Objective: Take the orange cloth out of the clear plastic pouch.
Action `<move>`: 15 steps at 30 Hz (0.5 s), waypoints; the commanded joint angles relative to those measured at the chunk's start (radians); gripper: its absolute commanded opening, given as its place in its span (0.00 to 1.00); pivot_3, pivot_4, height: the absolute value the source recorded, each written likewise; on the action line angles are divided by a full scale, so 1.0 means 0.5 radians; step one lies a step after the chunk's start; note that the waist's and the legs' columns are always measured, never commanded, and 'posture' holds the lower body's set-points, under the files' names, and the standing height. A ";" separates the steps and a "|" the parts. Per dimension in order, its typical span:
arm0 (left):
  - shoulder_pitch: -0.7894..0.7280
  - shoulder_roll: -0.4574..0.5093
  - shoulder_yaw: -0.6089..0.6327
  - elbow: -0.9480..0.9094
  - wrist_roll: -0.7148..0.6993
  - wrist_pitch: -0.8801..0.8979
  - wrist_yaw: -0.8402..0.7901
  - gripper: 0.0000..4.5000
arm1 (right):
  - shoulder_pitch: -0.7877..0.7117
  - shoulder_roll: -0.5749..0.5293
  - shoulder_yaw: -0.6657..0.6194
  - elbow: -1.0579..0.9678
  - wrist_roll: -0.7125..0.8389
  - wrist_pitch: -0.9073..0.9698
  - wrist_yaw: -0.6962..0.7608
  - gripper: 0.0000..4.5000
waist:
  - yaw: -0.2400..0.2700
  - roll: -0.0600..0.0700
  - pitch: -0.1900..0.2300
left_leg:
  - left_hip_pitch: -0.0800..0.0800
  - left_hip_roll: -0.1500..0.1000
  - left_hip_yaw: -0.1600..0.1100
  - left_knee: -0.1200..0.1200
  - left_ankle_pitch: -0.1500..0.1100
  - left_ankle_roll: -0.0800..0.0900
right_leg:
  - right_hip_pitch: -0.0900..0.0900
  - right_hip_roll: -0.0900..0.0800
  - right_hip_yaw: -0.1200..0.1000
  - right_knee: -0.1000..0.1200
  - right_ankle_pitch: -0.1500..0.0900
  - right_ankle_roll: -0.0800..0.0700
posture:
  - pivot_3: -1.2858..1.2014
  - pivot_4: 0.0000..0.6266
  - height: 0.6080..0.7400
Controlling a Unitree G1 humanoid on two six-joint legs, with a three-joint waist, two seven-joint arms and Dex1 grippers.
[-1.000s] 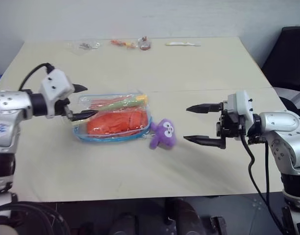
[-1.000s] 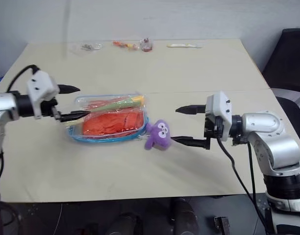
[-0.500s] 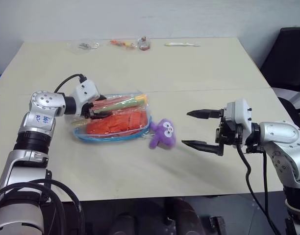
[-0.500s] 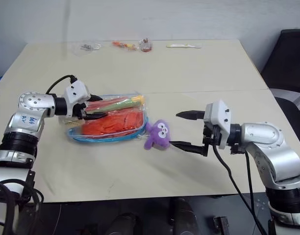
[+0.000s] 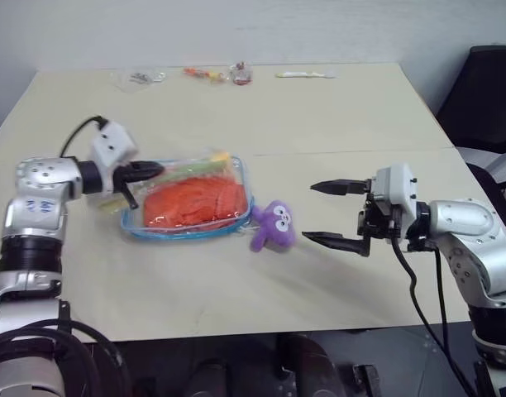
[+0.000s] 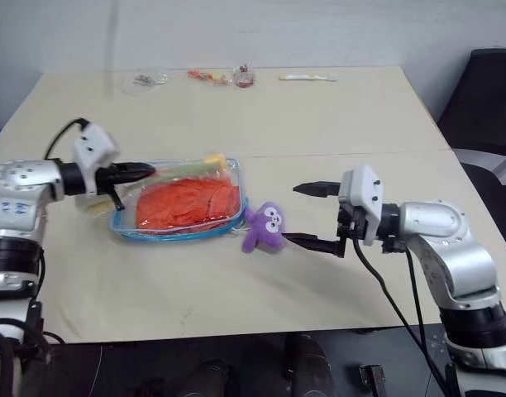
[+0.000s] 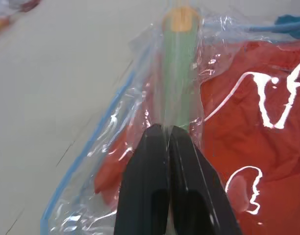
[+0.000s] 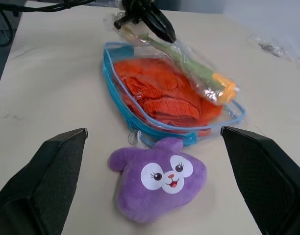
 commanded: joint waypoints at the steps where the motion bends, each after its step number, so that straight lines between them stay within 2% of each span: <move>1: 0.169 0.194 0.405 -0.284 -0.095 0.215 0.222 0.02 | -0.101 0.043 0.026 0.020 0.033 -0.035 0.039 1.00 | -0.014 0.000 0.000 | 0.000 0.000 0.000 -0.001 0.000 0.000 | 0.000 0.000 0.000 0.000 0.000 0.000 | 0.52 0.24 1.00; 5: 0.624 0.326 0.838 -0.525 -0.031 0.455 0.457 0.02 | -0.190 0.099 0.098 0.087 0.022 -0.055 0.102 1.00 | -0.033 0.000 0.000 | 0.000 0.000 -0.001 -0.002 0.000 0.000 | 0.000 -0.001 0.000 -0.001 0.000 0.000 | 0.52 0.24 1.00; 9: 1.133 0.268 1.246 -0.796 0.048 0.662 0.648 0.02 | -0.273 0.160 0.170 0.174 0.010 -0.086 0.175 1.00 | -0.036 0.000 0.000 | 0.001 0.001 -0.001 -0.003 0.000 0.000 | 0.000 -0.001 0.000 -0.001 0.000 0.000 | 0.52 0.24 1.00; 12: 1.391 0.178 1.399 -0.947 0.071 0.722 0.742 0.02 | -0.330 0.203 0.221 0.246 -0.008 -0.115 0.228 1.00 | -0.023 -0.002 -0.001 | 0.001 0.000 -0.003 -0.002 0.000 0.000 | 0.000 -0.002 0.000 -0.001 0.000 0.000 | 0.52 0.24 1.00; 15: 1.508 0.118 1.455 -1.050 0.072 0.762 0.809 0.02 | -0.388 0.234 0.254 0.313 -0.025 -0.145 0.285 1.00 | 0.001 -0.003 -0.002 | 0.001 0.000 -0.003 -0.002 0.000 0.000 | 0.000 -0.002 0.000 -0.001 0.000 0.000 | 0.52 0.24 1.00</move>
